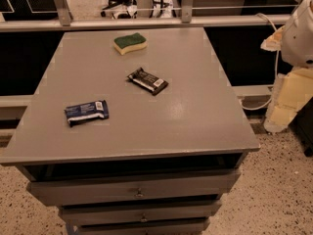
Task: Move sponge near rxbar blueberry
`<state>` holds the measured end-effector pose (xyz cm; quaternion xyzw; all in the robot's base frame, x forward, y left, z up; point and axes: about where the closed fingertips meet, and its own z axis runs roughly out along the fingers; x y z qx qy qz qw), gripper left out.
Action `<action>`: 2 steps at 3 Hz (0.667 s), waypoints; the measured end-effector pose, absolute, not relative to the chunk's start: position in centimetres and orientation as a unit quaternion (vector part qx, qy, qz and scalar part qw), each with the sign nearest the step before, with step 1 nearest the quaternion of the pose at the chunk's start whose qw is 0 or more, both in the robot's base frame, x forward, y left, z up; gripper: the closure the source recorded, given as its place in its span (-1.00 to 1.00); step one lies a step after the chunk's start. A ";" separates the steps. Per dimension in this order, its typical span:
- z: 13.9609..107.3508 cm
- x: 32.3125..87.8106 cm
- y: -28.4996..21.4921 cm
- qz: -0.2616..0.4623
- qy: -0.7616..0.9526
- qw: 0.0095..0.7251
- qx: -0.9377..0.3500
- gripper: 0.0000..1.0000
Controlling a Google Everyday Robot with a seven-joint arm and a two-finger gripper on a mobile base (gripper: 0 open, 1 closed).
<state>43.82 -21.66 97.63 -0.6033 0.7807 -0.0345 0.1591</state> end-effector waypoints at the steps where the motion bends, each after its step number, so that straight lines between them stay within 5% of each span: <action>1: 97.6 43.8 -21.7 -0.035 0.781 0.159 -0.603 -1.00; 2: 98.1 44.8 -21.3 -0.021 0.786 0.190 -0.588 -1.00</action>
Offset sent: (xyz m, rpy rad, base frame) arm 0.0296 0.0076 0.0082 0.1780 -0.0669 -0.0688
